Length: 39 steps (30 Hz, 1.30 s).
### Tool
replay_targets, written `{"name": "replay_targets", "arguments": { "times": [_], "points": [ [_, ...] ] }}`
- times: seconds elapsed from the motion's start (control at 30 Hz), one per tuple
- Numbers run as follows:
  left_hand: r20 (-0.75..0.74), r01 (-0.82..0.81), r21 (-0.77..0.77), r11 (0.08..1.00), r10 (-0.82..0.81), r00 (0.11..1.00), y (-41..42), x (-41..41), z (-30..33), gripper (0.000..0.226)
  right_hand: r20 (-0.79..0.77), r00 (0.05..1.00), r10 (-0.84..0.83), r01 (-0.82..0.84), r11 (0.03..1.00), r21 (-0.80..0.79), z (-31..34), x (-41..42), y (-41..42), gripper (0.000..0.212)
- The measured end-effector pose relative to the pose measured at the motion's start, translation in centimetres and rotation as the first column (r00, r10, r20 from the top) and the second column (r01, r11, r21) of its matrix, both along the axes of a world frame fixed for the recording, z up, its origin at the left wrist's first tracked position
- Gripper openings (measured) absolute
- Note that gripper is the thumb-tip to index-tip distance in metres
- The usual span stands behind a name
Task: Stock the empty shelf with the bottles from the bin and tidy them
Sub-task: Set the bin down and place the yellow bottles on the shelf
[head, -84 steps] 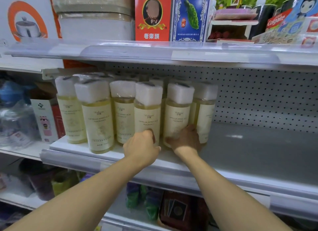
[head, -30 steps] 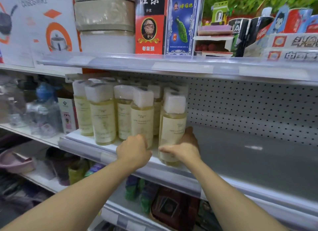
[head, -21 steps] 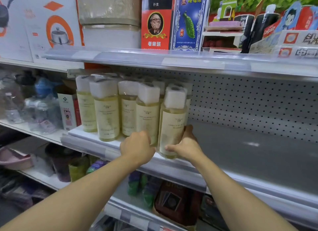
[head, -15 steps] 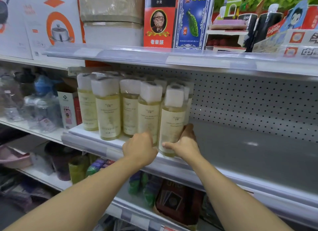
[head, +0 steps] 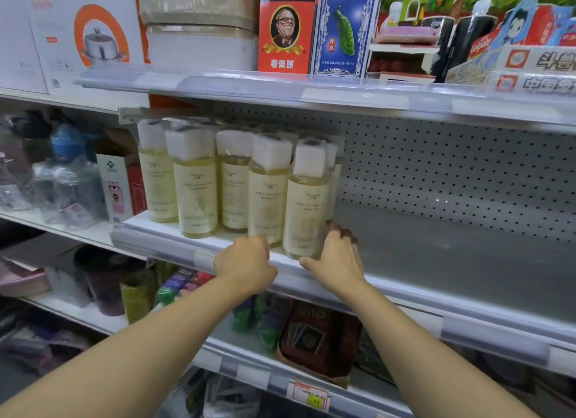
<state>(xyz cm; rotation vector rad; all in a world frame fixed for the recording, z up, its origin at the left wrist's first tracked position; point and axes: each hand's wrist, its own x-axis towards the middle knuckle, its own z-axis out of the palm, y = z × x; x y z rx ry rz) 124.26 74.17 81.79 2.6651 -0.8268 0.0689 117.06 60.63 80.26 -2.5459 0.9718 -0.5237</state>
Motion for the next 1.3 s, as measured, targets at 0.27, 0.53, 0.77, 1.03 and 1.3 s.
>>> {"name": "replay_targets", "arguments": {
  "times": [0.27,0.53,0.77,1.03,1.3],
  "points": [
    [-0.054,0.097,0.031,0.995,-0.095,0.994,2.0,-2.0,-1.8,0.027,-0.1,0.993,0.061,-0.075,0.987,-0.143,-1.9,-5.6,2.3,0.073],
    [-0.196,0.163,0.112,0.98,-0.139,0.971,3.6,-6.0,-7.9,0.027,-0.16,0.987,0.023,-0.051,0.983,-0.175,-7.5,-11.2,5.6,0.074],
    [-0.32,0.249,0.22,0.943,-0.172,0.932,3.6,-10.0,-15.2,0.034,-0.373,0.928,0.019,-0.014,1.0,0.016,-15.2,-16.8,6.7,0.076],
    [-0.452,0.278,0.291,0.915,-0.125,0.883,2.4,-15.0,-22.8,0.03,-0.496,0.868,0.033,0.069,0.98,0.186,-23.0,-22.4,5.1,0.069],
    [-0.574,0.278,0.394,0.876,-0.001,0.819,0.3,-21.6,-31.9,0.033,-0.578,0.809,0.108,0.119,0.933,0.341,-31.8,-28.9,1.7,0.069]
  ]
}}
